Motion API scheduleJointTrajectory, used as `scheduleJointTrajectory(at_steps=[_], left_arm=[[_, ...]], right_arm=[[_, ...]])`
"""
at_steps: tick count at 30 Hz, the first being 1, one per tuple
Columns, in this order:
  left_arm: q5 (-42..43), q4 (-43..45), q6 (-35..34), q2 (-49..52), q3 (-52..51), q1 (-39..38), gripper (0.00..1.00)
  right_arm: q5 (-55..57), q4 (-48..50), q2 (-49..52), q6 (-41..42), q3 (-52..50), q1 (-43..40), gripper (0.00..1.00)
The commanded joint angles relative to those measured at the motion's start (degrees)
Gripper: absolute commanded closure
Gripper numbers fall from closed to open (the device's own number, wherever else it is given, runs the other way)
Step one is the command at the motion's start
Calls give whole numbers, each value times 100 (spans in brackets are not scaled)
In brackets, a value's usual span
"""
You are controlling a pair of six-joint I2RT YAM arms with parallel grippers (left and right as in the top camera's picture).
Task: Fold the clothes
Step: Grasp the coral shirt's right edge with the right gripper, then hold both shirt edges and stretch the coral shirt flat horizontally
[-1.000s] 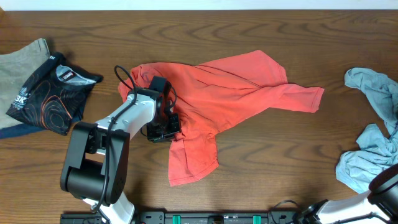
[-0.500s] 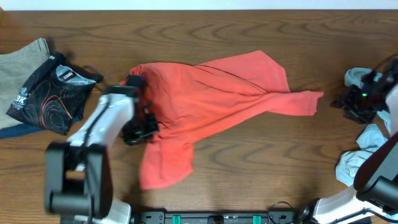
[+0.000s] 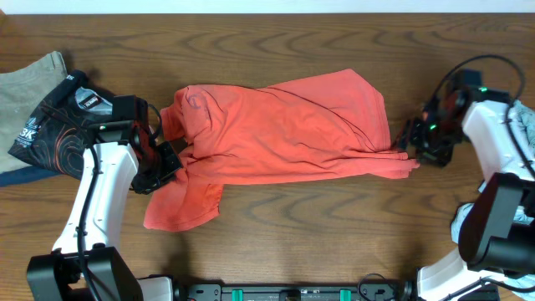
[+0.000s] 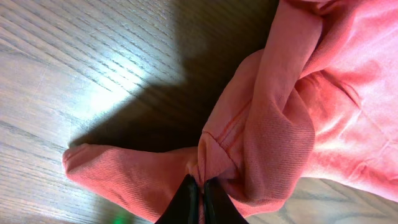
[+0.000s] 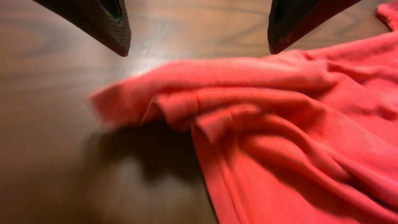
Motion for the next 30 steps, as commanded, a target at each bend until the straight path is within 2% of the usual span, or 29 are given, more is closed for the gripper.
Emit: scheduleJointTrajectory(at_steps=[1, 4, 11, 20, 24, 30], left_arm=[[-17, -24, -44, -9, -44, 2, 94], [-17, -22, -44, -9, -44, 2, 94], [-15, -22, -48, -9, -44, 2, 94], [-15, -37, -48, -9, -44, 2, 94], [-15, -35, -48, -9, -44, 2, 94], [-15, -37, -48, -9, -44, 2, 94]], right_arm=[[372, -11, 35, 684, -334, 85, 30], [380, 85, 35, 699, -632, 85, 30], [280, 1276, 35, 817, -1060, 85, 31], [-566, 1419, 33, 748, -1058, 85, 31], [-570, 1554, 35, 750, -1060, 85, 31], [-205, 1755, 35, 796, -1067, 92, 40]])
